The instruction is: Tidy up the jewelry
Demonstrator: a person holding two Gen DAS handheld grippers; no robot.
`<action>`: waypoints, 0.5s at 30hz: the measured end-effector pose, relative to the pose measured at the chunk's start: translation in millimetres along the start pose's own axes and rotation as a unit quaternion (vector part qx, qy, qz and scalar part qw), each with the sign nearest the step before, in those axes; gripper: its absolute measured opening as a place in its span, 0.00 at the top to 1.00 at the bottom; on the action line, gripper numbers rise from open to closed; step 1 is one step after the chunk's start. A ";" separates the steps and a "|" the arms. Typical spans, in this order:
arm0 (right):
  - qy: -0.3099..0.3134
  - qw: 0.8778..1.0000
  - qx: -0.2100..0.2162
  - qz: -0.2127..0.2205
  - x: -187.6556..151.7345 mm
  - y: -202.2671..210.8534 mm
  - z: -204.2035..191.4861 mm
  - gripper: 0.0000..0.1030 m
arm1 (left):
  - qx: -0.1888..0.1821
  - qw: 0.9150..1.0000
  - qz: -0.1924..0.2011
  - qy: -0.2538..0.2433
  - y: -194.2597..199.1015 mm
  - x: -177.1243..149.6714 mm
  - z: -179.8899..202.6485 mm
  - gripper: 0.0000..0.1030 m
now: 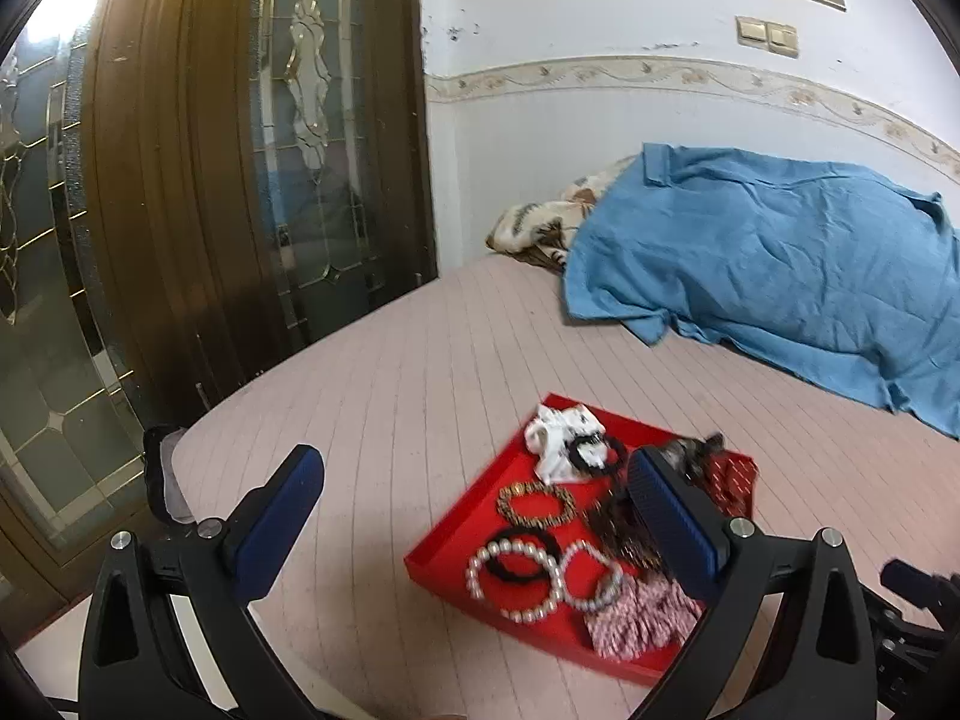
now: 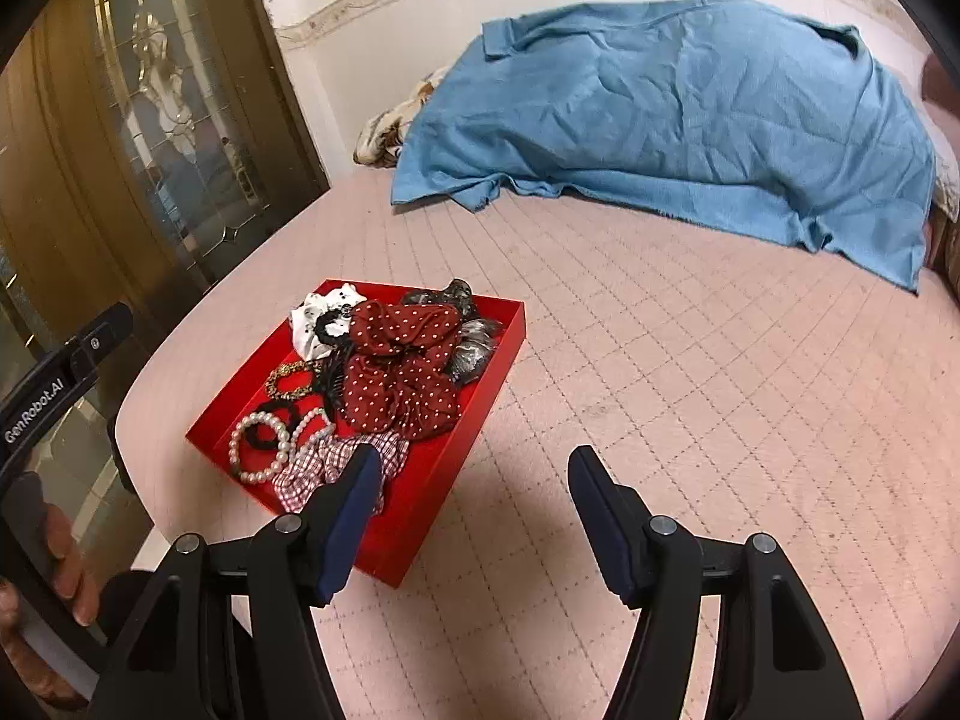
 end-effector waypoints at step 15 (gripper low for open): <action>0.035 0.999 0.002 0.022 -27.7 30.5 -19.6 0.26 | -0.048 0.996 -0.076 -0.006 27.5 -45.1 3.1 0.02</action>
Point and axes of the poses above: each gripper's, at about its wrist camera, not at the fingertips, and y roughly against the way its jaws point, z to its right, x to its top, the point moved 3 cm from there along -y, roughly the way its jaws point, and after that the axes turned 7 degrees about x, right-handed, at the moved point
